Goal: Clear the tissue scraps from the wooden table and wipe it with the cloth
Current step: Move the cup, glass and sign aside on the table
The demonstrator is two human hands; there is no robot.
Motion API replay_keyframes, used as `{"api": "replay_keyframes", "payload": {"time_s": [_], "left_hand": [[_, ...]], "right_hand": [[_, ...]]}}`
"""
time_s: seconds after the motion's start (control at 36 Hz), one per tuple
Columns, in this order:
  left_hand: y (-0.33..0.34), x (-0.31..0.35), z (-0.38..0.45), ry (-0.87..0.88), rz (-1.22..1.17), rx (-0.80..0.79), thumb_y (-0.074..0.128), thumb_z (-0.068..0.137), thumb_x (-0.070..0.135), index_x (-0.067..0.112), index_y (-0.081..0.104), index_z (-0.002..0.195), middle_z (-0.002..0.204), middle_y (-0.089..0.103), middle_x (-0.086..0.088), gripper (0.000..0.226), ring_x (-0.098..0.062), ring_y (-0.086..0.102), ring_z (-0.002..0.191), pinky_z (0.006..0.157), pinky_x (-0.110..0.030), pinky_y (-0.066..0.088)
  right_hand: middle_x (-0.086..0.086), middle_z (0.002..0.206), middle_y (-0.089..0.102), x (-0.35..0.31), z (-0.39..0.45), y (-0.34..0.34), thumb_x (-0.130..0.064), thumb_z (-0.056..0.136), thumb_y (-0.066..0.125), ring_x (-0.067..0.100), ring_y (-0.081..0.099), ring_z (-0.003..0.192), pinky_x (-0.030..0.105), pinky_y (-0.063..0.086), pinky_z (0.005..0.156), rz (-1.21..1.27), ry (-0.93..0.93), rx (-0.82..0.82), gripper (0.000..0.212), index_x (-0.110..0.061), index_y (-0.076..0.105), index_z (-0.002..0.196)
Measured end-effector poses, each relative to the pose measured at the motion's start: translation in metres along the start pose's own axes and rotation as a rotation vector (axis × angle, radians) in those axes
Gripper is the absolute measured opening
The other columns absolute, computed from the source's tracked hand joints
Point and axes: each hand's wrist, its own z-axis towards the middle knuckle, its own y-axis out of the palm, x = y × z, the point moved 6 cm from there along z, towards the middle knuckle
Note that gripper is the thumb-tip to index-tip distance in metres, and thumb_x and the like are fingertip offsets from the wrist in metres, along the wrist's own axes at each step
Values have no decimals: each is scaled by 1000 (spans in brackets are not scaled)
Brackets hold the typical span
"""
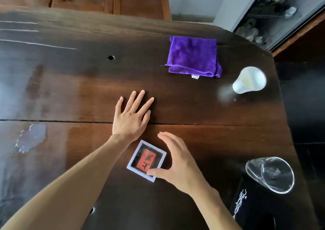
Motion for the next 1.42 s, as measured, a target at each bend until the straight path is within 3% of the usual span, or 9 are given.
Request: {"api": "replay_keyframes", "payload": {"time_s": [0.08, 0.17, 0.28, 0.39, 0.64, 0.81, 0.97, 1.14, 1.42], "left_hand": [[1, 0, 0, 3, -1, 17, 10, 108, 53, 51, 11, 160, 172, 11, 11, 52, -15, 7, 159, 126, -50, 8], [1, 0, 1, 3, -3, 22, 14, 108, 51, 51, 12, 160, 172, 11, 11, 52, -15, 8, 159, 125, -50, 10], [0, 1, 0, 0, -2, 27, 18, 108, 50, 49, 15, 160, 172, 13, 10, 52, -16, 9, 159, 126, -50, 10], [0, 1, 1, 3, -1, 47, 20, 108, 49, 48, 18, 160, 171, 15, 9, 52, -17, 11, 159, 125, -51, 11], [4, -1, 1, -2, 14, 37, 21, 107, 49, 49, 18, 159, 172, 12, 11, 52, -15, 7, 159, 126, -50, 11], [4, -1, 1, -24, 0, 26, 24, 106, 49, 50, 19, 159, 172, 12, 12, 53, -13, 5, 159, 126, -50, 11], [3, -1, 0, -26, 10, 24, 27, 105, 48, 49, 21, 159, 172, 12, 12, 54, -13, 7, 159, 126, -51, 12], [4, -1, 1, -27, 15, 23, 27, 105, 48, 50, 20, 159, 172, 12, 12, 54, -13, 6, 159, 126, -50, 11], [5, -1, 1, -21, 17, 43, 28, 104, 48, 49, 22, 159, 172, 13, 11, 55, -14, 9, 159, 125, -50, 12]], "right_hand": [[-20, 162, 18, -7, 7, 17, -72, 71, 71, -1, 21, 145, 22, 21, 111, -54, -17, -21, 104, -44, 14, 153], [-13, 163, 17, -14, 11, 30, -72, 71, 73, 8, 22, 148, 24, 20, 110, -135, -25, -30, 109, -39, 10, 154], [-1, 152, 43, -18, 10, 37, -66, 66, 81, 19, 48, 136, 29, 35, 106, -243, -57, -6, 109, -28, 26, 151], [-2, 134, 59, -15, 11, 30, -69, 49, 86, 16, 65, 116, 24, 47, 94, -298, -37, 51, 110, -24, 46, 141], [1, 138, 52, 22, 27, -7, -55, 56, 92, 21, 61, 121, 28, 54, 89, -247, 58, 70, 104, -21, 45, 142], [0, 151, 39, 49, 44, -35, -57, 72, 82, 15, 39, 138, 19, 39, 100, -227, 118, 83, 99, -22, 36, 152], [0, 154, 37, 57, 58, -56, -61, 75, 78, 15, 34, 141, 30, 41, 108, -185, 157, 176, 99, -22, 33, 154], [5, 154, 38, 56, 61, -50, -63, 71, 80, 19, 34, 141, 36, 42, 109, -192, 167, 239, 106, -18, 33, 155], [8, 145, 49, 64, 52, -61, -50, 67, 88, 21, 44, 134, 39, 53, 100, -84, 258, 433, 104, -11, 41, 151]]}}
